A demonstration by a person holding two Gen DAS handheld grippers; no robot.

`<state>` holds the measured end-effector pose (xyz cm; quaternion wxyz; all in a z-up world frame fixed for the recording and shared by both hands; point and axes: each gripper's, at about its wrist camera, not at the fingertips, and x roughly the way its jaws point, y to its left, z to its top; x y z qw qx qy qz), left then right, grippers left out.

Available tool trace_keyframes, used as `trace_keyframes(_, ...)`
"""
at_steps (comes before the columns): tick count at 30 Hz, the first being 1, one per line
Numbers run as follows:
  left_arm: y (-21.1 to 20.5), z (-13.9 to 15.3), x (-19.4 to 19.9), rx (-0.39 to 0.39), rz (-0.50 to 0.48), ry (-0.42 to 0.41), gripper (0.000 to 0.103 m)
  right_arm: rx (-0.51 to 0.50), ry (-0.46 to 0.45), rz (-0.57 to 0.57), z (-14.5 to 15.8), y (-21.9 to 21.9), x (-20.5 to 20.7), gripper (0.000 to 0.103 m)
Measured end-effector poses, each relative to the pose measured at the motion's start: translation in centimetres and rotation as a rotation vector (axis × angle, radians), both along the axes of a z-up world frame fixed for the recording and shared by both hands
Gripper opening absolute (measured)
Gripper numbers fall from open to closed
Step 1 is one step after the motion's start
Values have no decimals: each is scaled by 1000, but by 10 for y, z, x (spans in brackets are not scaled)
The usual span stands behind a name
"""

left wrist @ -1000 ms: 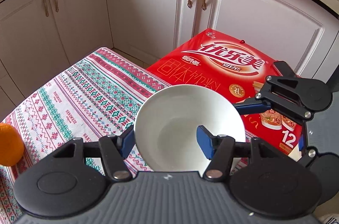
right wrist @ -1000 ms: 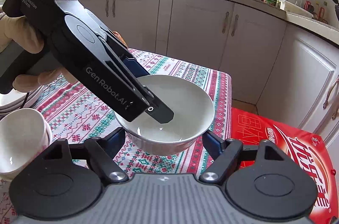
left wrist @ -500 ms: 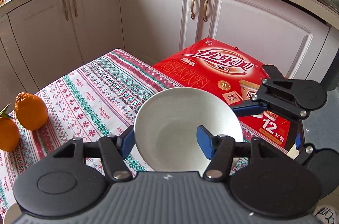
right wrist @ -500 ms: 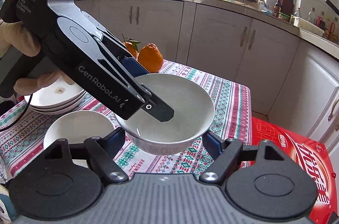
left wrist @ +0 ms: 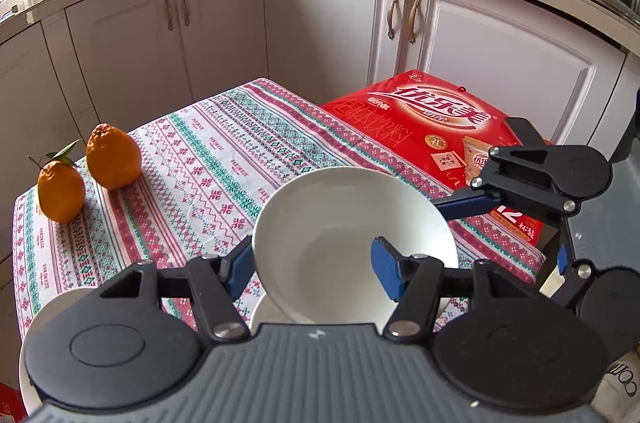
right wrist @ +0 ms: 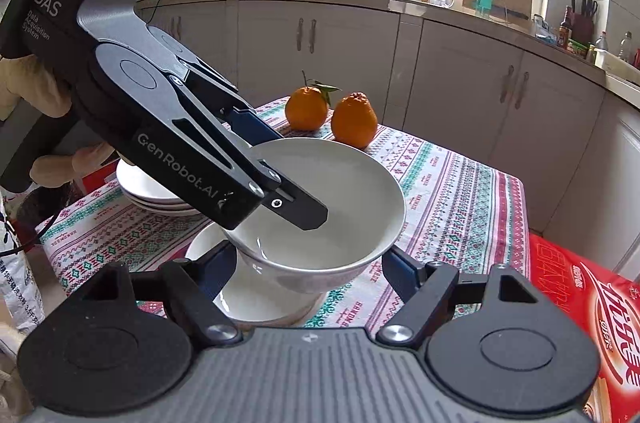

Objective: Organize plates and bowls
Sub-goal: 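Lift the white bowl with the left tool and carry it over the nested bowls, then lower the bowl into the nested bowls and open the left tool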

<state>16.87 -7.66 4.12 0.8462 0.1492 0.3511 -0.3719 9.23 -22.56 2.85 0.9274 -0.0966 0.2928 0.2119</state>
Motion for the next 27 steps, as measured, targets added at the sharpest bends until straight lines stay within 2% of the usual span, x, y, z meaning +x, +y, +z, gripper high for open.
trace_keyframes(13, 22, -24, -6, -7, 43, 49, 61, 20, 82, 44, -21, 14, 5, 83)
trace_keyframes(27, 27, -38, -4, -16, 45, 72, 61, 6, 104, 49, -29, 16, 8, 83)
